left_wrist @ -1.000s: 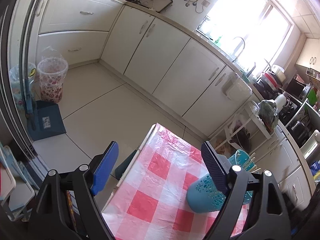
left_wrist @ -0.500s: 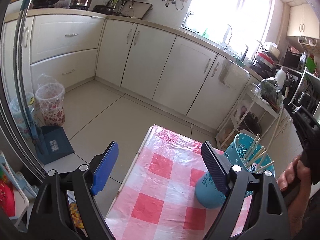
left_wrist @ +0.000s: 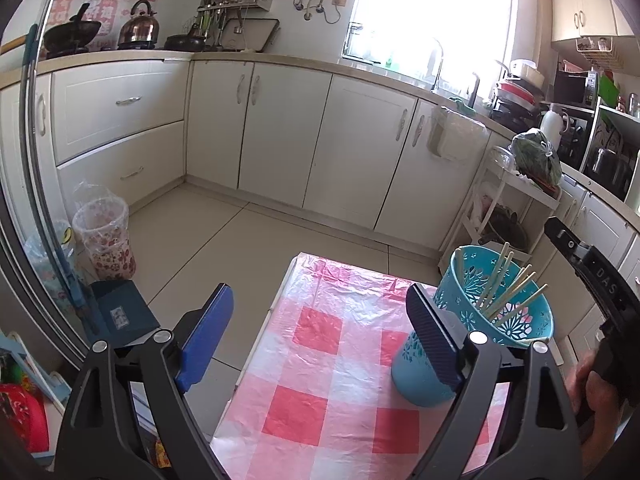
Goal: Organize utensils
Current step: 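Lower the chopstick with the right tool into the teal bin and open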
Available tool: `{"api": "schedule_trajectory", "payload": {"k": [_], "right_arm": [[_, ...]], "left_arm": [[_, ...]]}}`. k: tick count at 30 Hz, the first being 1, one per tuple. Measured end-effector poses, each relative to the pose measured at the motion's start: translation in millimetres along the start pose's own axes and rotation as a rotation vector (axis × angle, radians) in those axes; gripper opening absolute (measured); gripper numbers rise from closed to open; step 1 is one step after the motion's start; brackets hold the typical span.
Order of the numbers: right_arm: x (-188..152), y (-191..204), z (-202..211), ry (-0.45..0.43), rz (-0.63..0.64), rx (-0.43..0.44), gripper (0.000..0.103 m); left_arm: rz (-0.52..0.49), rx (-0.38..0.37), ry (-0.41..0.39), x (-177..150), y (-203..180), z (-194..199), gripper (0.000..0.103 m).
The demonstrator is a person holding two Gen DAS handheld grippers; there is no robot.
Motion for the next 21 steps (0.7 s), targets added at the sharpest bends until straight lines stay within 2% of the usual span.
{"api": "schedule_trajectory", "payload": {"k": [2, 4, 5, 7, 10, 16, 21], "right_arm": [[-1.6, -2.1, 15.5, 0.014, -0.012, 0.008, 0.029], [-5.5, -4.4, 33.1, 0.044, -0.023, 0.014, 0.049], [-8.7, -5.8, 42.5, 0.066, -0.028, 0.014, 0.055], [-16.4, -8.5, 60.7, 0.114, -0.033, 0.005, 0.074], [-31.9, -13.5, 84.0, 0.207, -0.031, -0.024, 0.088], [-46.9, -20.0, 125.3, 0.370, -0.050, -0.102, 0.095], [-33.0, -4.1, 172.1, 0.391, -0.045, -0.119, 0.096]], "left_arm": [[-0.021, 0.004, -0.016, 0.9, -5.8, 6.3, 0.088], [-0.035, -0.005, -0.022, 3.0, -12.2, 15.0, 0.091], [-0.044, -0.011, -0.025, 3.4, -16.8, 21.5, 0.095], [-0.063, -0.020, -0.031, 1.7, -26.1, 36.9, 0.095], [-0.090, -0.031, 0.010, -6.9, -39.0, 58.4, 0.095], [-0.118, 0.001, 0.127, -29.2, -48.5, 106.3, 0.095], [-0.153, -0.037, 0.104, -41.6, -50.7, 170.4, 0.095]]}}
Point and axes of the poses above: each gripper's, at about its wrist camera, not at the fingertips, and z roughly against the way its jaws point, y to its left, x to its top, the point moved 2 cm from there along -z, roughly the way its jaws point, and after that the axes turned 2 degrees about y, right-handed, at the moved point
